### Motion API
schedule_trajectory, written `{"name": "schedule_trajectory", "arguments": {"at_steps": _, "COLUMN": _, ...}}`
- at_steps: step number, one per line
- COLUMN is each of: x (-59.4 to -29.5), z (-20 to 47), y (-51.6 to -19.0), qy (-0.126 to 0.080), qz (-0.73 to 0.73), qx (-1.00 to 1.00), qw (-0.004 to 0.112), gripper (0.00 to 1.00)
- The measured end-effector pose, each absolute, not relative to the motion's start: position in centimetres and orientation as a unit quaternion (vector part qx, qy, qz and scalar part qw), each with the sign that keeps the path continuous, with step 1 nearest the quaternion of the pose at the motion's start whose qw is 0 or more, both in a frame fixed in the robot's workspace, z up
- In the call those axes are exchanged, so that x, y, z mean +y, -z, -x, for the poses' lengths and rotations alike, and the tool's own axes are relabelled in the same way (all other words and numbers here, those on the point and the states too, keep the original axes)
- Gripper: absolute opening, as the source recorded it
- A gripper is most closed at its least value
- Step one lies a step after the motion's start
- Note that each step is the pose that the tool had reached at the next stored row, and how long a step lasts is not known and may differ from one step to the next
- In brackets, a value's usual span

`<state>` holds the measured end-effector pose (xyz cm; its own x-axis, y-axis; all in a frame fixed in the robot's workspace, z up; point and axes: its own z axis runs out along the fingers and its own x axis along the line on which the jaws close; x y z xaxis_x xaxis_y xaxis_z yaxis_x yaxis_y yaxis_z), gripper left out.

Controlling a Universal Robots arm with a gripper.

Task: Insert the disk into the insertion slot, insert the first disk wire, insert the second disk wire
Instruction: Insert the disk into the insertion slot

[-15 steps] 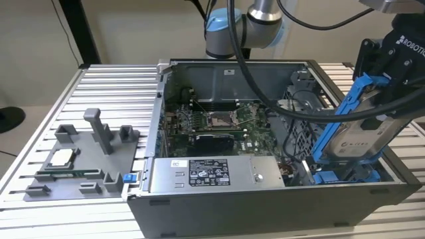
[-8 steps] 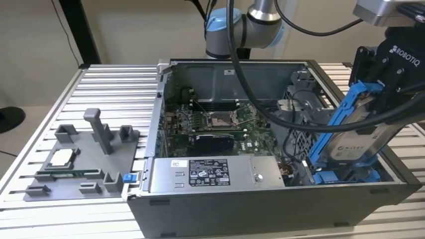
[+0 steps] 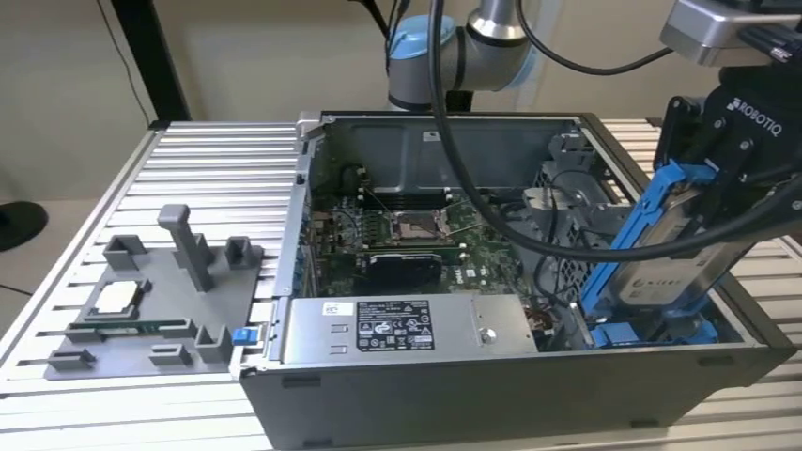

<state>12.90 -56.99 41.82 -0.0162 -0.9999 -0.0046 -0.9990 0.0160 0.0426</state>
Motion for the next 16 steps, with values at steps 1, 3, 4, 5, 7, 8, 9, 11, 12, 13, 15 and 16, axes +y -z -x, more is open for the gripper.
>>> {"name": "schedule_trajectory", "arguments": {"at_steps": 1, "x": -57.0, "z": -12.9, "y": -41.7, "qy": 0.017, "qz": -0.701, "qx": -0.713, "qw": 0.013, "gripper": 0.0}}
{"name": "schedule_trajectory", "arguments": {"at_steps": 3, "x": -57.0, "z": -13.0, "y": -41.4, "qy": 0.017, "qz": -0.701, "qx": -0.712, "qw": 0.013, "gripper": 0.0}}
{"name": "schedule_trajectory", "arguments": {"at_steps": 4, "x": -57.0, "z": -13.0, "y": -41.3, "qy": 0.017, "qz": -0.701, "qx": -0.712, "qw": 0.013, "gripper": 0.0}}
{"name": "schedule_trajectory", "arguments": {"at_steps": 5, "x": -57.0, "z": -13.0, "y": -41.3, "qy": 0.017, "qz": -0.701, "qx": -0.712, "qw": 0.013, "gripper": 0.0}}
{"name": "schedule_trajectory", "arguments": {"at_steps": 7, "x": -56.9, "z": -13.0, "y": -41.2, "qy": 0.018, "qz": -0.701, "qx": -0.713, "qw": 0.012, "gripper": 0.0}}
{"name": "schedule_trajectory", "arguments": {"at_steps": 8, "x": -56.9, "z": -13.0, "y": -41.2, "qy": 0.018, "qz": -0.701, "qx": -0.713, "qw": 0.012, "gripper": 0.0}}
{"name": "schedule_trajectory", "arguments": {"at_steps": 9, "x": -56.9, "z": -13.0, "y": -41.2, "qy": 0.018, "qz": -0.701, "qx": -0.713, "qw": 0.012, "gripper": 0.0}}
{"name": "schedule_trajectory", "arguments": {"at_steps": 11, "x": -56.9, "z": -13.0, "y": -41.5, "qy": 0.019, "qz": -0.701, "qx": -0.713, "qw": 0.013, "gripper": 0.0}}
{"name": "schedule_trajectory", "arguments": {"at_steps": 12, "x": -56.9, "z": -13.0, "y": -41.8, "qy": 0.02, "qz": -0.701, "qx": -0.713, "qw": 0.014, "gripper": 0.0}}
{"name": "schedule_trajectory", "arguments": {"at_steps": 13, "x": -56.9, "z": -13.0, "y": -42.2, "qy": 0.02, "qz": -0.701, "qx": -0.713, "qw": 0.015, "gripper": 0.0}}
{"name": "schedule_trajectory", "arguments": {"at_steps": 15, "x": -56.9, "z": -13.0, "y": -43.0, "qy": 0.021, "qz": -0.7, "qx": -0.713, "qw": 0.015, "gripper": 0.0}}
{"name": "schedule_trajectory", "arguments": {"at_steps": 16, "x": -56.9, "z": -13.0, "y": -43.3, "qy": 0.021, "qz": -0.7, "qx": -0.713, "qw": 0.015, "gripper": 0.0}}
